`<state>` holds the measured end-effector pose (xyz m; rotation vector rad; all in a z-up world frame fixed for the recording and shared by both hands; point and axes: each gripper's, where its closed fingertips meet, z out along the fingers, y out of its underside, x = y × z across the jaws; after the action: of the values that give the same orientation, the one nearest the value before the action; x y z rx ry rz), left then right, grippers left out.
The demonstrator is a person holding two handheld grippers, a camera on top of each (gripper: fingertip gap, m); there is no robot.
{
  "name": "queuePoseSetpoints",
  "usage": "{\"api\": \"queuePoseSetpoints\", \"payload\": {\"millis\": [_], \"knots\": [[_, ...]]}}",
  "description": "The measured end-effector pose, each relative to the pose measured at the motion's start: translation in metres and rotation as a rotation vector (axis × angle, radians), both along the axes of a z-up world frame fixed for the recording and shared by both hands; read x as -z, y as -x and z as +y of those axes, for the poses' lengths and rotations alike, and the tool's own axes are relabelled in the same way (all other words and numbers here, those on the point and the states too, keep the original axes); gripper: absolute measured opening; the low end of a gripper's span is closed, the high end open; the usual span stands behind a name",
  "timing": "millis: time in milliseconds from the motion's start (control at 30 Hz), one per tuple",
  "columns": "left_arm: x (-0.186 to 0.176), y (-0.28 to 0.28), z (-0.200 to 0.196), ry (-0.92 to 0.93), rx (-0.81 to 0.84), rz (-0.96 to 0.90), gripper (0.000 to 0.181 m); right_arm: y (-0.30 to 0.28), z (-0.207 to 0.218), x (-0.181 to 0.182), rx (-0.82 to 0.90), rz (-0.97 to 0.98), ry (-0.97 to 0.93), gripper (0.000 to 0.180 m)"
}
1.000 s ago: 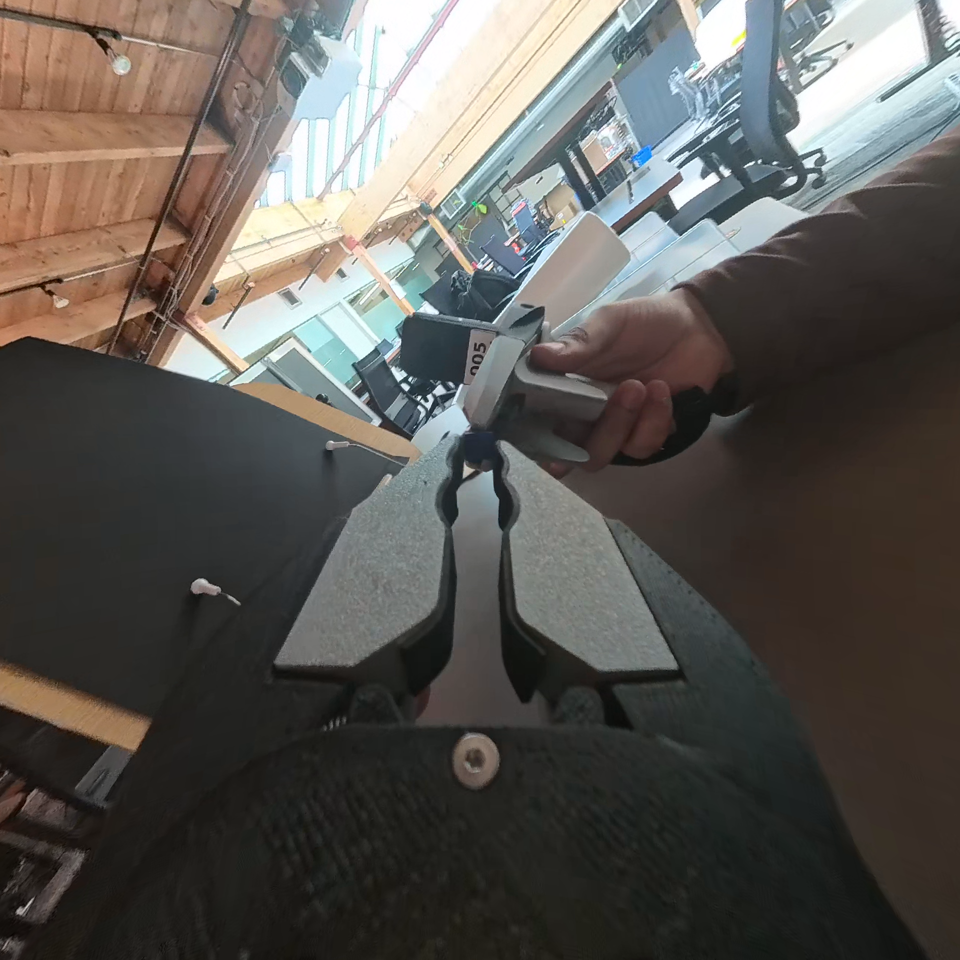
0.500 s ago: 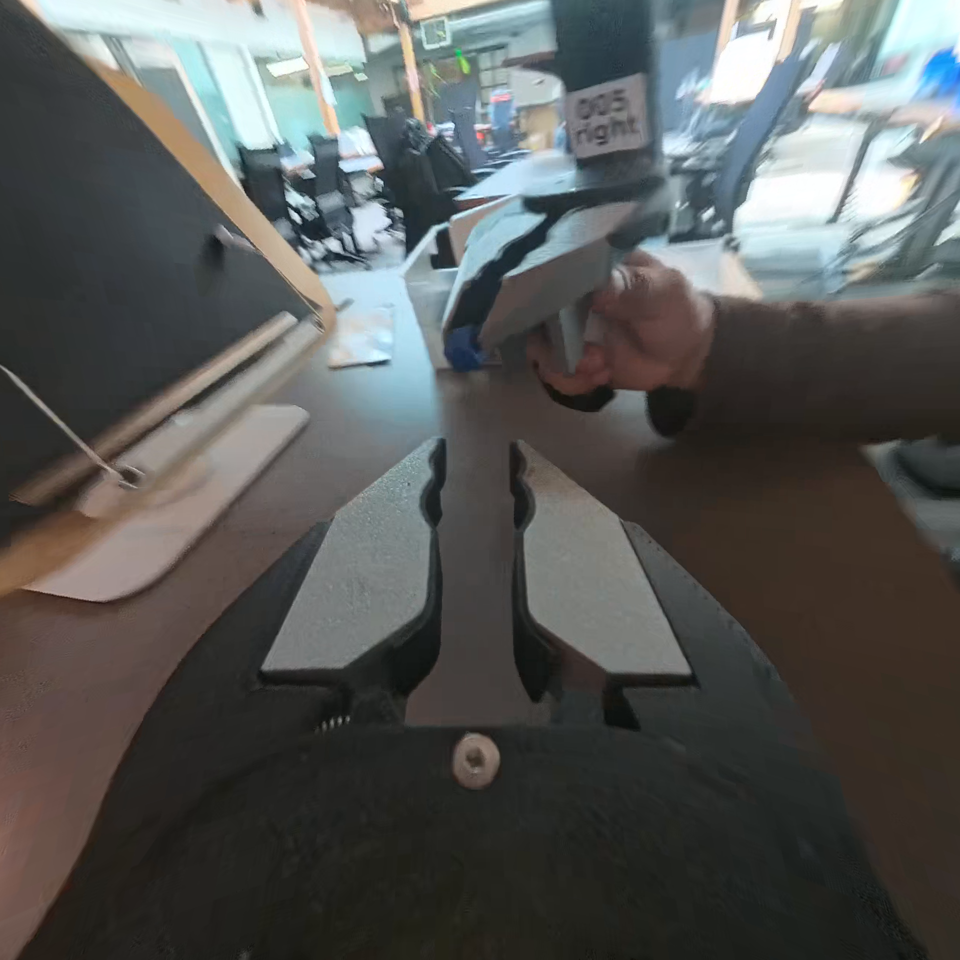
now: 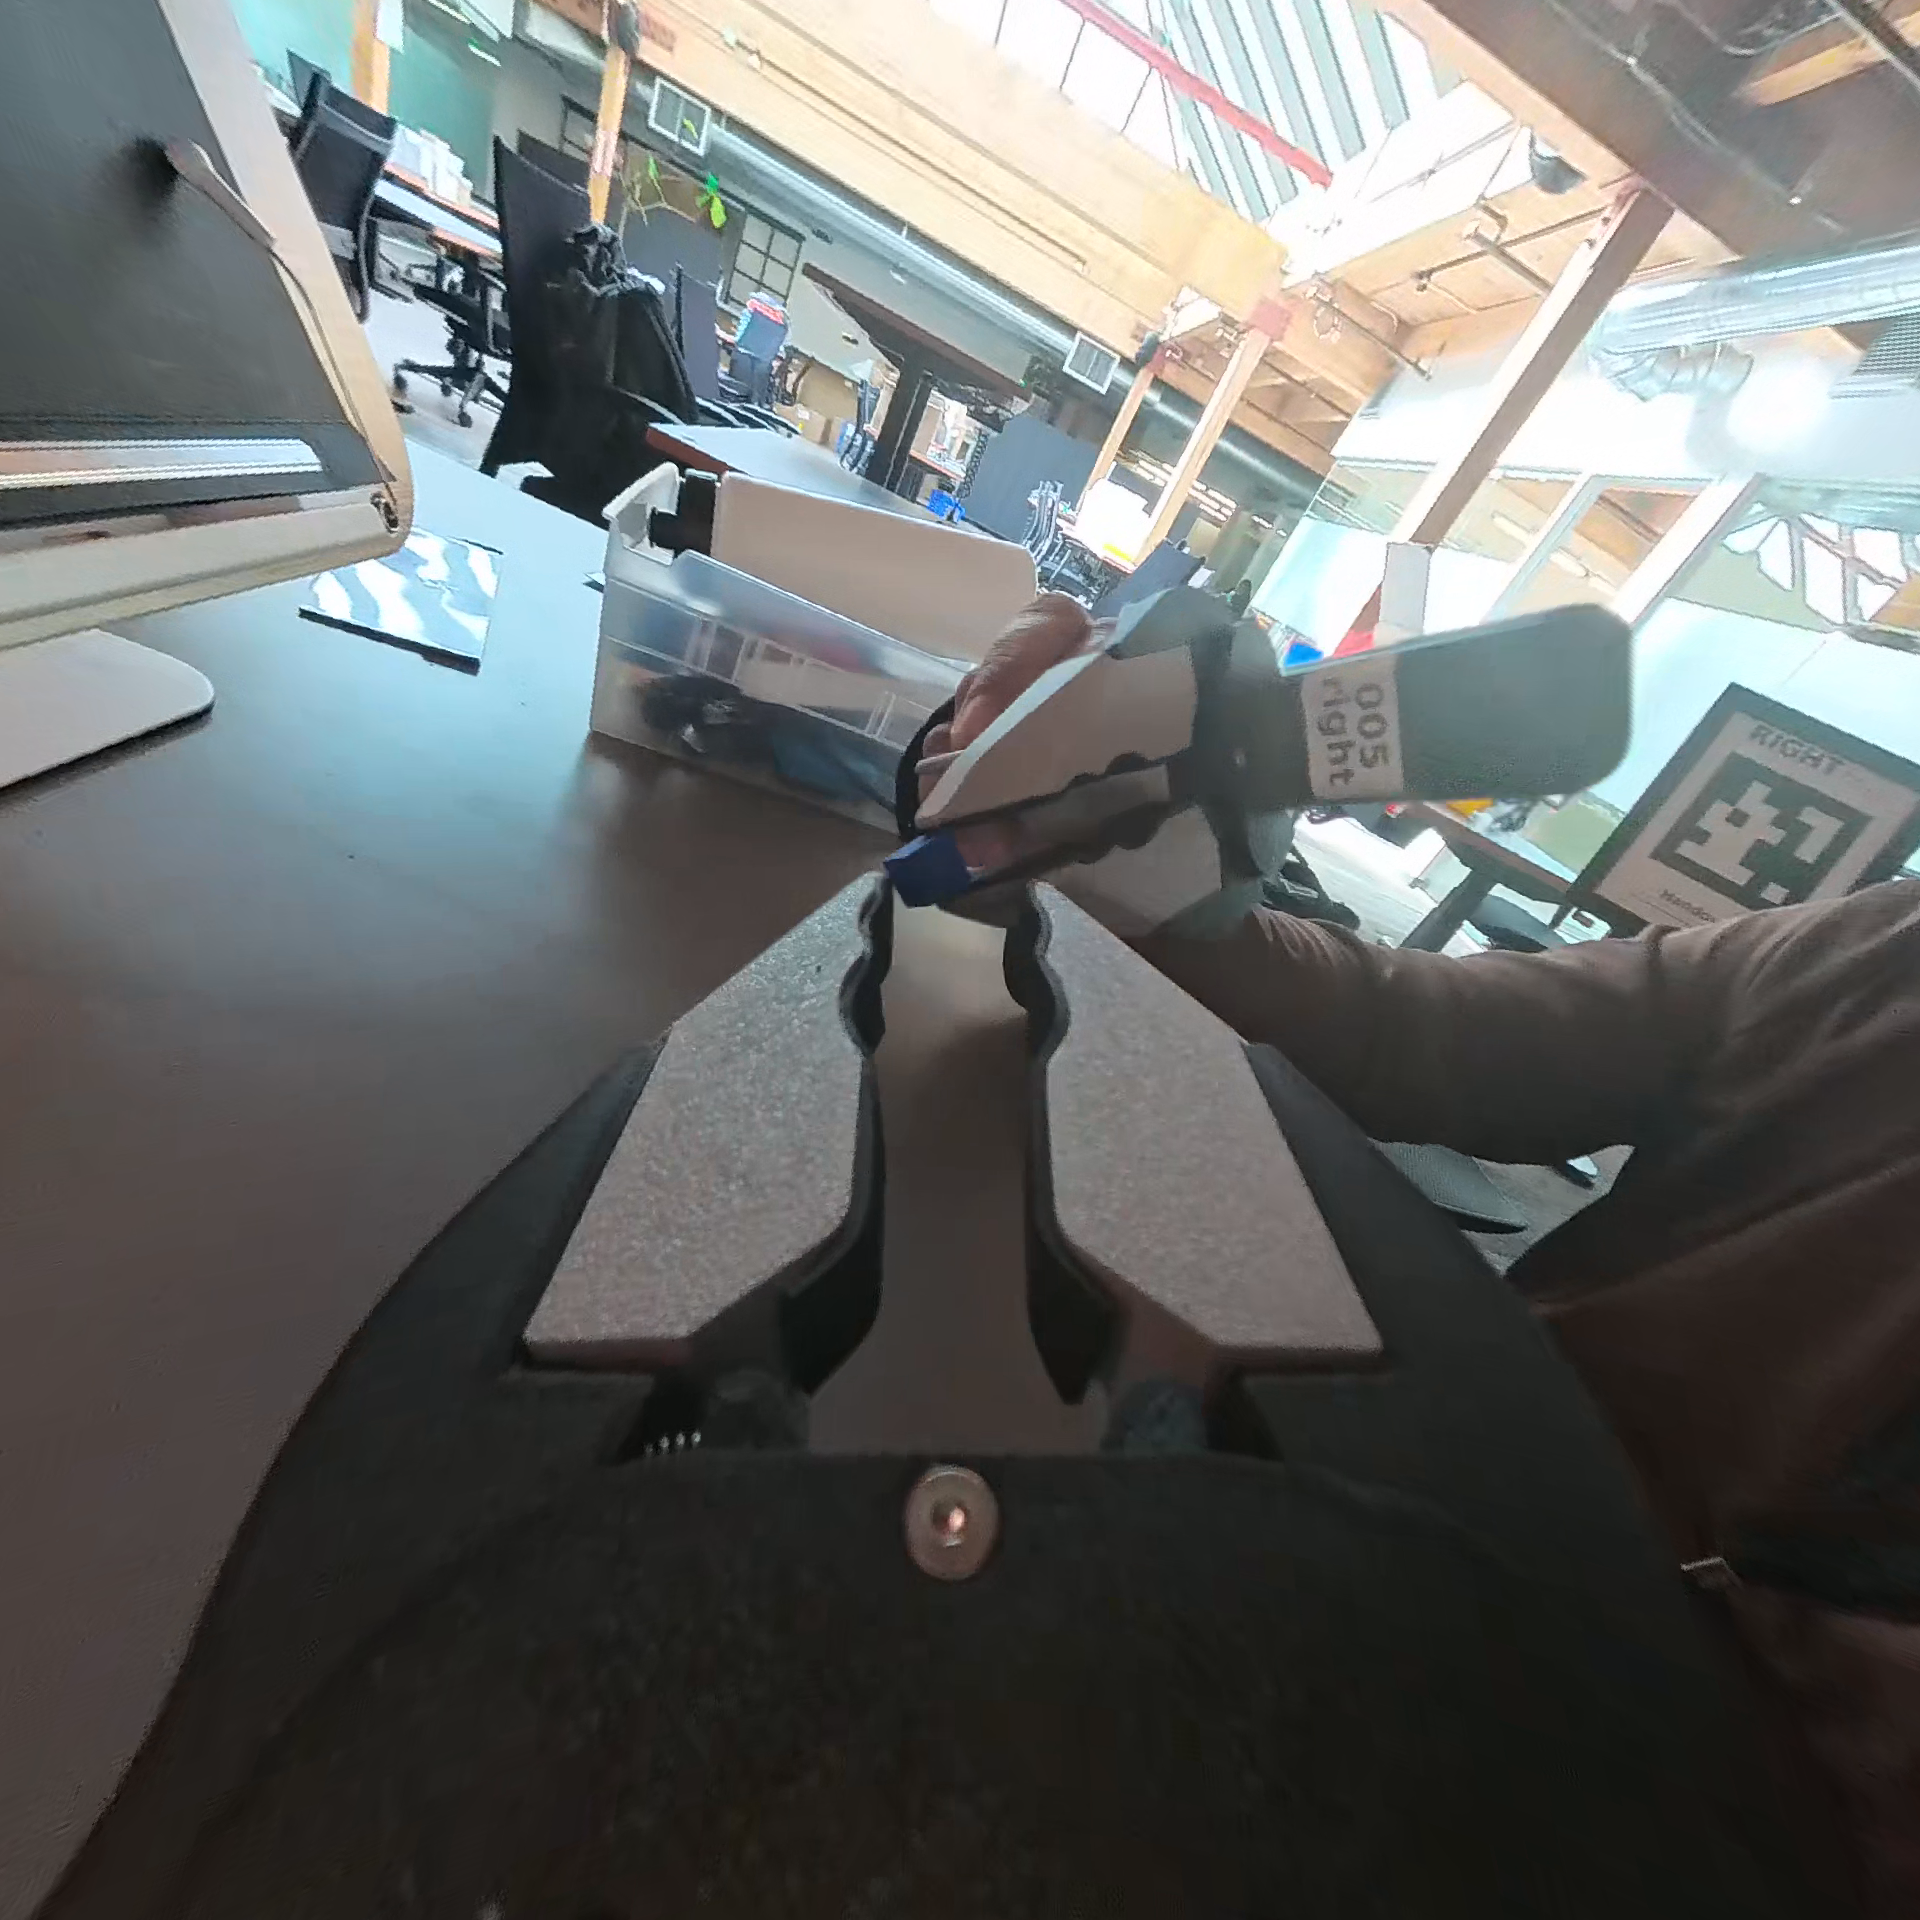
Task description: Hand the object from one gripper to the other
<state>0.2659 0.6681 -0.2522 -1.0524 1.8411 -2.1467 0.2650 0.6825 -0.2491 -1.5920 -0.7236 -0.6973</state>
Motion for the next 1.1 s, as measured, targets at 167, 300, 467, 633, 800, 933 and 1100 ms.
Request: {"api": "queuePoseSetpoints", "payload": {"millis": [167,300,467,633,800,933,1100], "knots": [[-0.003,0.001,0.001,0.061,0.021,0.013,0.014,0.004,-0.003,-0.002,-0.008,-0.045,-0.009,0.007],[-0.002,0.002,0.0,0.07,0.029,0.022,0.015,0.005,-0.003,-0.001,0.01,-0.107,-0.003,0.007],[-0.005,0.004,0.0,0.124,0.057,0.04,0.019,0.007,-0.002,0.0,0.016,-0.157,-0.005,0.007],[0.001,0.0,0.002,0.061,0.019,0.034,0.011,0.007,-0.001,0.003,0.034,-0.125,0.02,0.007],[0.009,-0.012,0.016,-0.209,-0.156,-0.091,0.011,0.001,0.0,0.008,-0.025,0.246,0.094,0.0],[0.001,-0.017,0.027,-0.387,-0.295,-0.235,0.011,-0.012,-0.001,0.005,-0.087,0.651,0.133,0.008],[0.001,-0.014,0.023,-0.696,-0.373,-0.431,0.011,-0.017,-0.004,-0.004,-0.256,1.172,0.18,0.025]]}}
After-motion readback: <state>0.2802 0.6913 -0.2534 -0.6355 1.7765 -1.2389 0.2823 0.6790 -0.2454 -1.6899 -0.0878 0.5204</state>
